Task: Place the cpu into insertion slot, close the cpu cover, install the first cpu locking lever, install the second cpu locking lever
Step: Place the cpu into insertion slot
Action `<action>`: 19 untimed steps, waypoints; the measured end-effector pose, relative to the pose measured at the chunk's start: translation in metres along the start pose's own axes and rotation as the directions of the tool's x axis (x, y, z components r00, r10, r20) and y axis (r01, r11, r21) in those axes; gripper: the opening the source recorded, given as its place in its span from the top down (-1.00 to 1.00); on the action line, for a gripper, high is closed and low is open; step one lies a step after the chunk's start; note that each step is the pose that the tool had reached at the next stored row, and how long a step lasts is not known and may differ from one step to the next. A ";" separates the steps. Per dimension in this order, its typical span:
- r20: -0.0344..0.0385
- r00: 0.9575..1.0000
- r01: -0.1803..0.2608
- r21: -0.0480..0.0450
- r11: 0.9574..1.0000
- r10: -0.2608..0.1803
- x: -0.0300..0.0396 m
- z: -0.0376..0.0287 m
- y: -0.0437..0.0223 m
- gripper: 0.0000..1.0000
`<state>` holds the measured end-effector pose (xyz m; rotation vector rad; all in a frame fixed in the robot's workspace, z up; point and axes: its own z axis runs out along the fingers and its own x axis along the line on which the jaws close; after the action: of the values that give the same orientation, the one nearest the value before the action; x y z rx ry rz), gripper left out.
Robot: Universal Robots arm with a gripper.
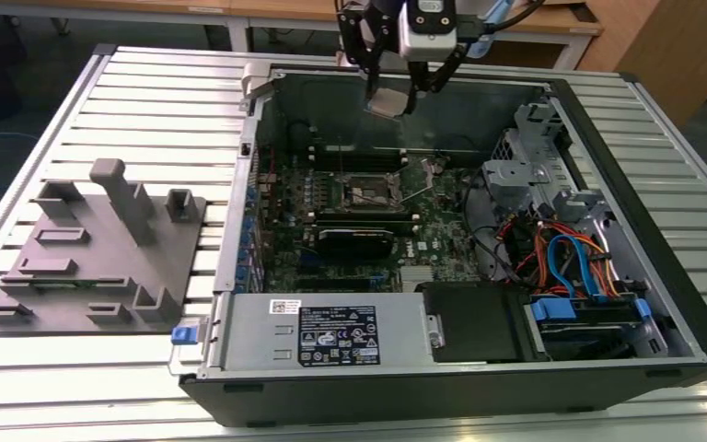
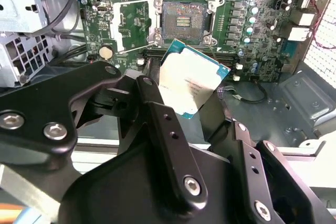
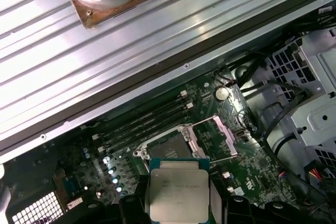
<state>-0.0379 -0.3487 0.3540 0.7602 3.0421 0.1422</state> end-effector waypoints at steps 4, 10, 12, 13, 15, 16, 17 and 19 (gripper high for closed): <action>0.002 1.000 -0.019 0.000 1.000 0.019 0.0000 0.0007 -0.0001 -0.08; 0.004 0.999 -0.042 -0.001 0.999 0.042 0.0000 0.0014 -0.0001 -0.08; 0.004 0.999 -0.049 -0.001 0.999 0.049 0.0000 0.0016 -0.0001 -0.08; 0.005 0.999 -0.052 -0.001 0.999 0.052 0.0000 0.0016 -0.0002 -0.08; 0.005 0.998 -0.058 -0.001 0.998 0.058 0.0000 0.0018 -0.0002 -0.08; 0.005 0.998 -0.061 -0.001 0.998 0.061 0.0000 0.0019 -0.0002 -0.08; 0.006 0.998 -0.064 -0.001 0.998 0.064 0.0000 0.0019 -0.0002 -0.08; 0.006 0.997 -0.071 -0.002 0.997 0.071 0.0000 0.0020 -0.0002 -0.08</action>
<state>-0.0380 -0.3487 0.3520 0.8668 3.0101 0.1418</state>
